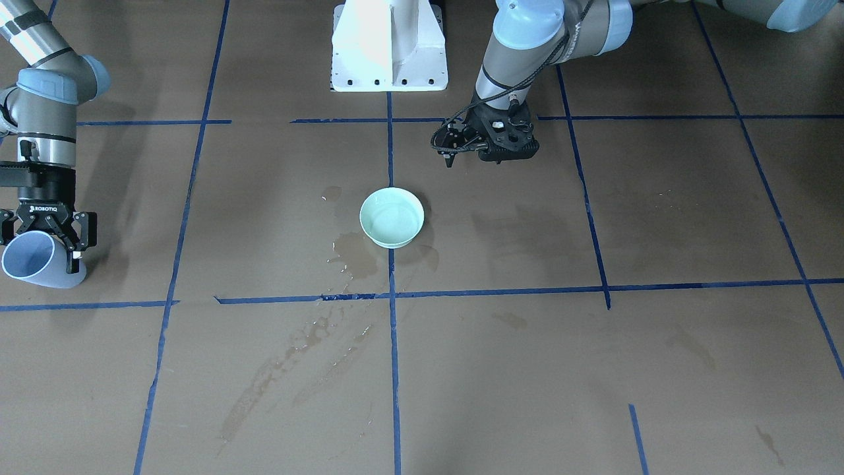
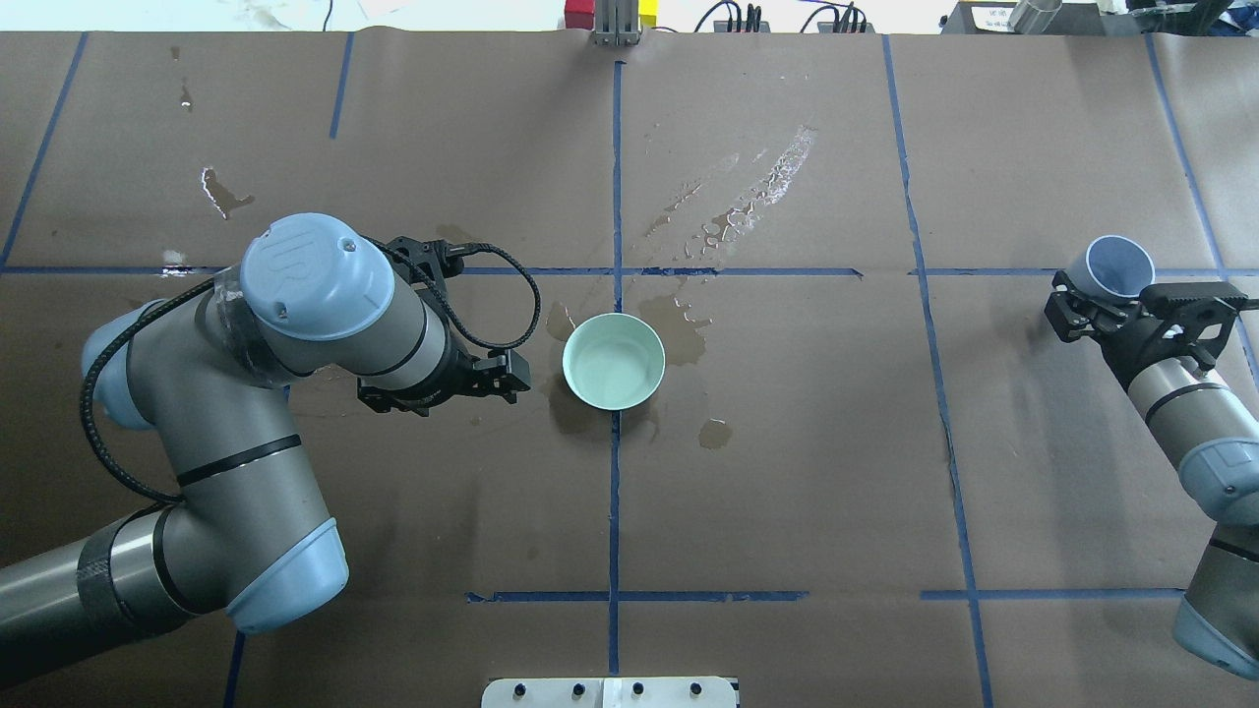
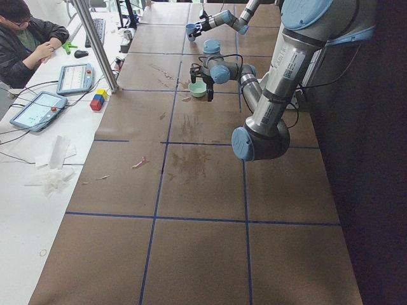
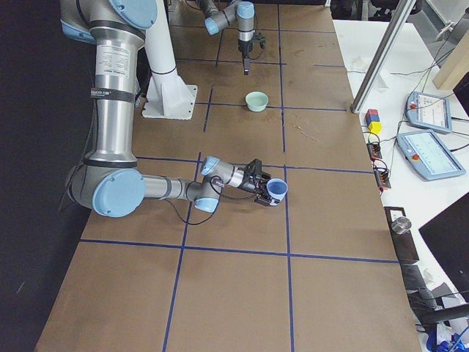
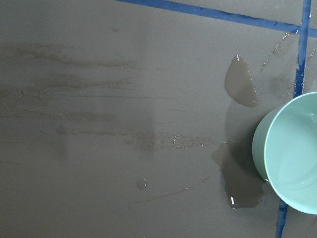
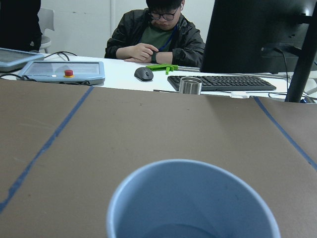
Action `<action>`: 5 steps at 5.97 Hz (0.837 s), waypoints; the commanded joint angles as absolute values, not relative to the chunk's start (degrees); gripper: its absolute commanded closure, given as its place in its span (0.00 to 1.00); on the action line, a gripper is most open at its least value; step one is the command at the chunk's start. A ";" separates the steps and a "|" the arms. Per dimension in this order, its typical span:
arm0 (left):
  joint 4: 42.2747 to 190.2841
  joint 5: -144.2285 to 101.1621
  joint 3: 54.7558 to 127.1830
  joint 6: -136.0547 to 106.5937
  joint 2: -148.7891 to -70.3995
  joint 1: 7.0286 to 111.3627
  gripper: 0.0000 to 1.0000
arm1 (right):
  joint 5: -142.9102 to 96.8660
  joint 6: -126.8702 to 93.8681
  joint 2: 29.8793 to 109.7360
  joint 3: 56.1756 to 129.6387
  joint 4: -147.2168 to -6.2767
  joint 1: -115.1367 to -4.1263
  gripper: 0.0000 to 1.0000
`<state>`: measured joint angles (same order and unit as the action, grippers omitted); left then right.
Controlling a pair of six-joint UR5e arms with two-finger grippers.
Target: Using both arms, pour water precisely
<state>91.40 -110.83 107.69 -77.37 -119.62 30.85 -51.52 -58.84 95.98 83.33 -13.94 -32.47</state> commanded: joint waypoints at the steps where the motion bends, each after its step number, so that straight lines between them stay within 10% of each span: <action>1: 91.41 -110.83 107.75 -77.43 -119.62 30.85 0.00 | -51.24 -51.03 95.80 88.66 -14.24 -32.17 0.95; 5: 91.41 -110.83 108.81 -77.78 -119.79 30.94 0.00 | -51.77 -43.95 85.30 94.21 -29.02 -28.50 0.82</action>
<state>91.41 -110.83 108.65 -77.69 -119.67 30.93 -51.82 -44.10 89.31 93.77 -23.22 -30.12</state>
